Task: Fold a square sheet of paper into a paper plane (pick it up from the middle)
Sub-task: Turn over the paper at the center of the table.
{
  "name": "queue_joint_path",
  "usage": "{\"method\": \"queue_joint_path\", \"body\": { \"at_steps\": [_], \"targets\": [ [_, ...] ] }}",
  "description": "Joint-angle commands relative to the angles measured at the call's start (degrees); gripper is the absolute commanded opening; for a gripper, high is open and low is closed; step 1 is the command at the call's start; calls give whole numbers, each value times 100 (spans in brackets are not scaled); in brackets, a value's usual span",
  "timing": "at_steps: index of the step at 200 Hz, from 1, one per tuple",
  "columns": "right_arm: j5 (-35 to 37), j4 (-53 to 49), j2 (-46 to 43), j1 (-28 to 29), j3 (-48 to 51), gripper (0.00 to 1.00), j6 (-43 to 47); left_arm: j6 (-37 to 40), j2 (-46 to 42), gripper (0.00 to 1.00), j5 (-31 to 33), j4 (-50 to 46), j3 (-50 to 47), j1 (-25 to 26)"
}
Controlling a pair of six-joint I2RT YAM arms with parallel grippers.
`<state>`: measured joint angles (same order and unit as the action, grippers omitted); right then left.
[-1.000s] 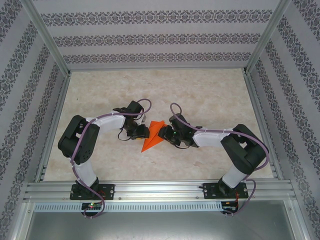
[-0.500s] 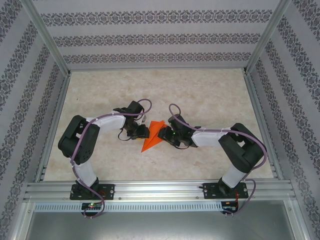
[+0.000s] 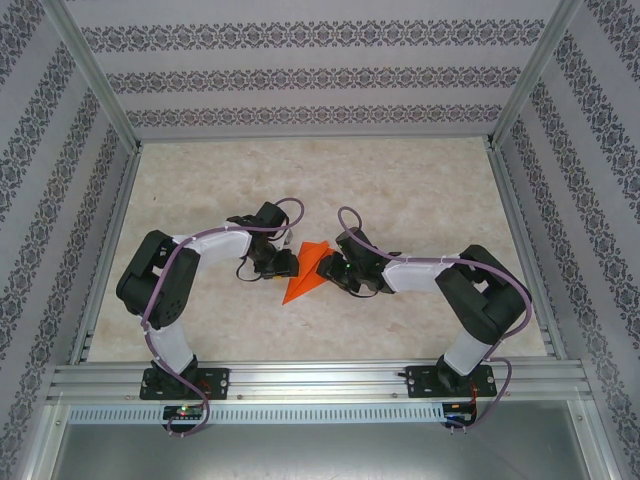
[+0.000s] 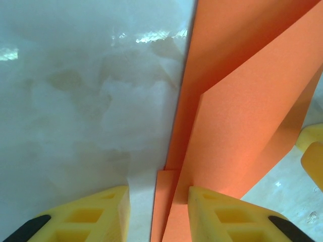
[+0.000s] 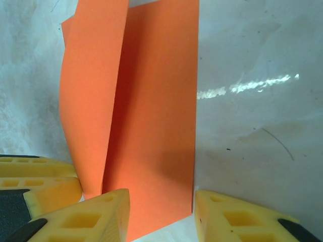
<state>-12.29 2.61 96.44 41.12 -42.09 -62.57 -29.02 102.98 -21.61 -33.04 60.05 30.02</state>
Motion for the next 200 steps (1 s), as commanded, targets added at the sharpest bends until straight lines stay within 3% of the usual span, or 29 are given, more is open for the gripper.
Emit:
{"method": "queue_joint_path", "body": {
  "at_steps": [1,141,200],
  "targets": [
    [-119,688,267,62,-160,39,-98,-107,325,37,-587,140,-8,338],
    [-142,1199,305,58,-81,40,-254,-91,385,34,-687,159,16,403],
    [-189,1371,297,62,-107,46,-183,-131,342,34,-682,189,6,400]
  ]
}}
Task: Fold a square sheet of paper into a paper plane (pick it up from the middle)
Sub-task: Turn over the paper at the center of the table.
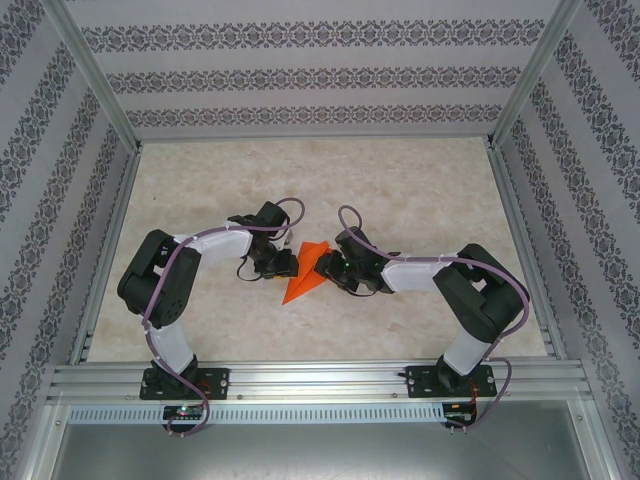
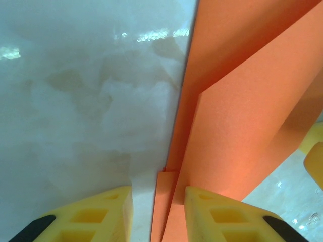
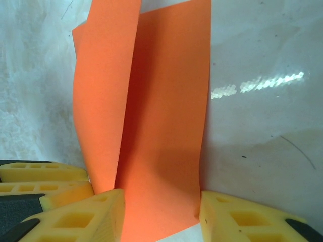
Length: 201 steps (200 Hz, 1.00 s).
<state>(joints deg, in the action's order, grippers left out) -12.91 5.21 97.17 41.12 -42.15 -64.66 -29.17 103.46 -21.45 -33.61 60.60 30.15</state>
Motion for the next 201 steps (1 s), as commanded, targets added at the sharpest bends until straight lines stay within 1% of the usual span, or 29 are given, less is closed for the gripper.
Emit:
{"method": "queue_joint_path", "body": {
  "at_steps": [1,68,94,135,168,179,201],
  "targets": [
    [-131,1116,224,62,-100,46,25,-115,291,33,-695,247,-53,391],
    [-96,1117,268,12,-197,48,203,-133,280,33,-669,231,-13,387],
    [-284,1262,388,0,-289,50,291,-166,265,33,-661,259,-41,387],
    [-357,1286,601,-2,-493,50,321,-174,245,33,-626,259,-46,389],
    [-407,1266,806,-3,-670,44,354,-177,211,33,-573,249,-78,395],
    [-413,1239,859,-4,-713,39,400,-186,190,33,-563,256,-88,387],
    [-431,1210,959,-6,-768,32,449,-227,108,33,-537,314,-137,391]
  ]
}}
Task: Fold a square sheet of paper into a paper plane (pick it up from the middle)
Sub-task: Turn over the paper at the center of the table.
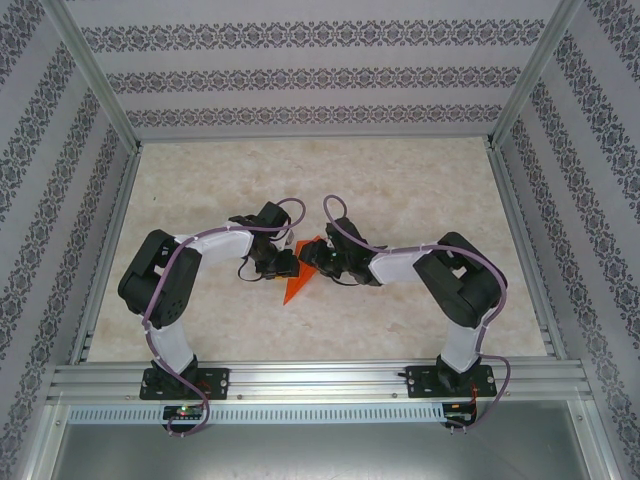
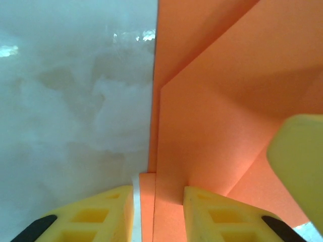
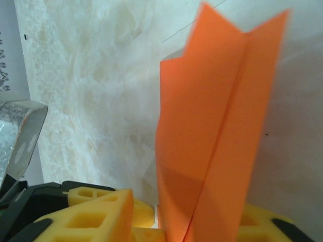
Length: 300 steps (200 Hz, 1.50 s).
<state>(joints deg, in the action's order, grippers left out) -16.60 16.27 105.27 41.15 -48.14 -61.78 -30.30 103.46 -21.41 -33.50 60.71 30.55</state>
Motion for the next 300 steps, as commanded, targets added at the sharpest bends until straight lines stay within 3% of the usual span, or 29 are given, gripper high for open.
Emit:
{"method": "queue_joint_path", "body": {
  "at_steps": [1,82,156,260,300],
  "targets": [
    [-62,104,150,-9,-174,32,163,-119,106,33,-545,310,-152,349],
    [-20,-36,343,-41,-285,17,290,-348,-315,35,-557,587,-285,349],
    [206,-528,-226,-100,-210,7,582,-610,-1393,39,195,702,-647,345],
    [1292,-3551,-1647,-93,-807,7,1843,-989,-2955,45,1824,669,-1271,226],
    [2617,-5715,-1702,163,-1755,9,2259,-1082,-3303,47,2092,623,-1496,73]
  ]
}}
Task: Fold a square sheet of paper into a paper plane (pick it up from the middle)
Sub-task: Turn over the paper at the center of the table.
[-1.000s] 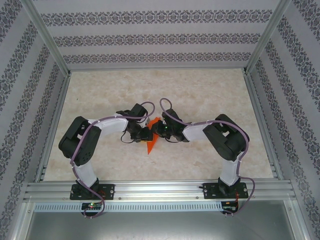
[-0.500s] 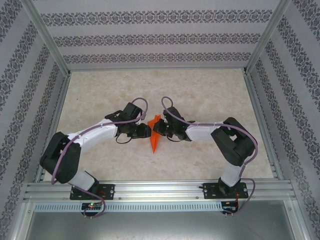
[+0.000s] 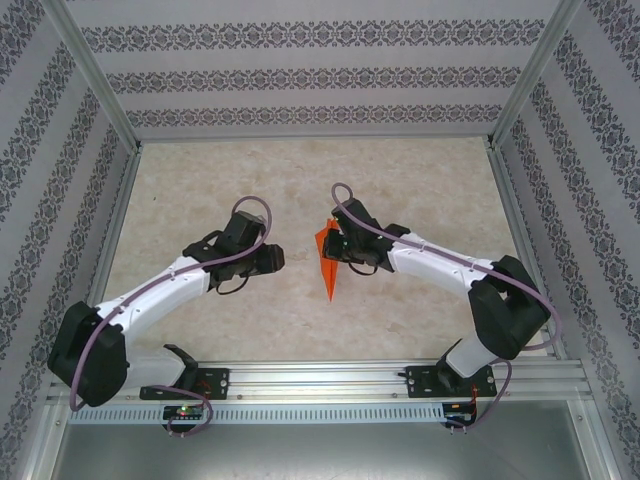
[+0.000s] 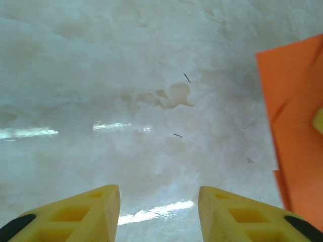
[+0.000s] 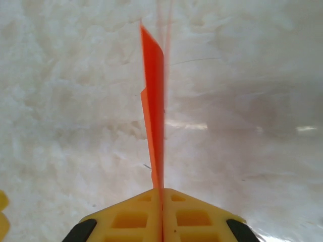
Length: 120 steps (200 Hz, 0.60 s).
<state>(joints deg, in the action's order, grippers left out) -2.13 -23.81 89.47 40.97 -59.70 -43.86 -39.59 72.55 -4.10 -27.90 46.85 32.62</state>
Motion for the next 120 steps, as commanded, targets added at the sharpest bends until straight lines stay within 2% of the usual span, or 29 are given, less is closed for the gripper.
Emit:
{"method": "queue_joint_path", "body": {
  "at_steps": [1,34,59,80,120],
  "targets": [
    [1285,-1838,-110,207,-662,9,488,-158,-218,47,368,60,-117,-143],
    [3074,-3809,507,686,-1643,9,316,-319,-431,48,680,-155,-214,-293],
    [3882,-4836,1317,1062,-2270,7,46,-626,-625,49,905,-329,-365,-463],
    [3960,-5138,2070,1371,-2755,7,-64,-847,-712,50,1029,-532,-458,-634],
    [3694,-4994,3168,1815,-3434,9,-97,-1318,-1170,50,1355,-808,-734,-912]
  ]
}}
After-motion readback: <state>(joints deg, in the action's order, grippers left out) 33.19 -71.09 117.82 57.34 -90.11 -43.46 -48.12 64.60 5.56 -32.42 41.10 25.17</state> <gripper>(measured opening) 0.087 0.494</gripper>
